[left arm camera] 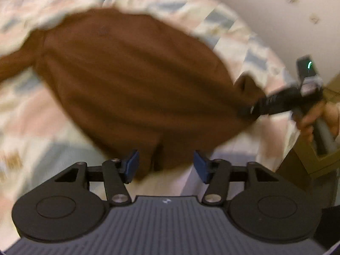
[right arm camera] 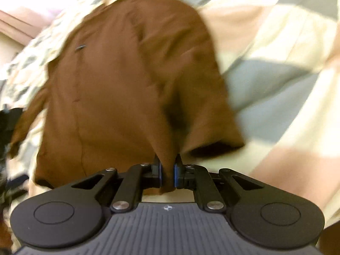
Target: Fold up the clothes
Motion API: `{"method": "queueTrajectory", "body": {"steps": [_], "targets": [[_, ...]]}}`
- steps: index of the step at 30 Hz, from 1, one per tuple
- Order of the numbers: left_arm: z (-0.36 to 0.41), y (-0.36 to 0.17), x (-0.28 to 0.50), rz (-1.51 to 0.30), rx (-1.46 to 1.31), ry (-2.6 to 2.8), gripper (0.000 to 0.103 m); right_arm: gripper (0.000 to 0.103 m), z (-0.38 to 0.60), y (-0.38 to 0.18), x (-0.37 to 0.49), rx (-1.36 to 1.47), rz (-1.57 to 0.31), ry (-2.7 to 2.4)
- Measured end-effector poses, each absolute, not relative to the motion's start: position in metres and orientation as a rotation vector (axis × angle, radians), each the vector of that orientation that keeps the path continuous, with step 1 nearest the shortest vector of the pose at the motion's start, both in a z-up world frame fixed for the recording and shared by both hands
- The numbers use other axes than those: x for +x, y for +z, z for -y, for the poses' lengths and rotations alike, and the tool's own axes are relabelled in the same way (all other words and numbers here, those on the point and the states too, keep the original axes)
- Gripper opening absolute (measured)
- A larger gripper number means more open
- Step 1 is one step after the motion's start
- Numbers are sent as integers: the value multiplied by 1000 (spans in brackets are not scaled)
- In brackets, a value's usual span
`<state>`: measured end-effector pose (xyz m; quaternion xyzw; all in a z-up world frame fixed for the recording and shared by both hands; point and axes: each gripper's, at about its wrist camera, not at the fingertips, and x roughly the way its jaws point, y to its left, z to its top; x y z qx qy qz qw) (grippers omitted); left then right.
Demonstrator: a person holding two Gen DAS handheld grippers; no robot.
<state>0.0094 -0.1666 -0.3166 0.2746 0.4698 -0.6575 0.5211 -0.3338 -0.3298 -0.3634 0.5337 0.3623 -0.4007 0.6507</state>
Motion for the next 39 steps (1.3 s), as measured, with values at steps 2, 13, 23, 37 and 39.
{"method": "queueTrajectory", "body": {"steps": [2, 13, 23, 37, 39], "targets": [[149, -334, 38, -1311, 449, -1436, 45, 11, 338, -372, -332, 1246, -851, -903], [123, -353, 34, -1260, 444, -1239, 39, 13, 324, -384, -344, 1241, -869, -909], [140, -348, 26, -1055, 405, -1096, 36, 15, 324, -390, -331, 1207, -879, -899], [108, -264, 36, -866, 596, -1033, 6, 9, 311, -373, -318, 1138, -923, -767], [92, -270, 66, -991, 474, -912, 0, 9, 309, -371, -320, 1126, -933, -801]]}}
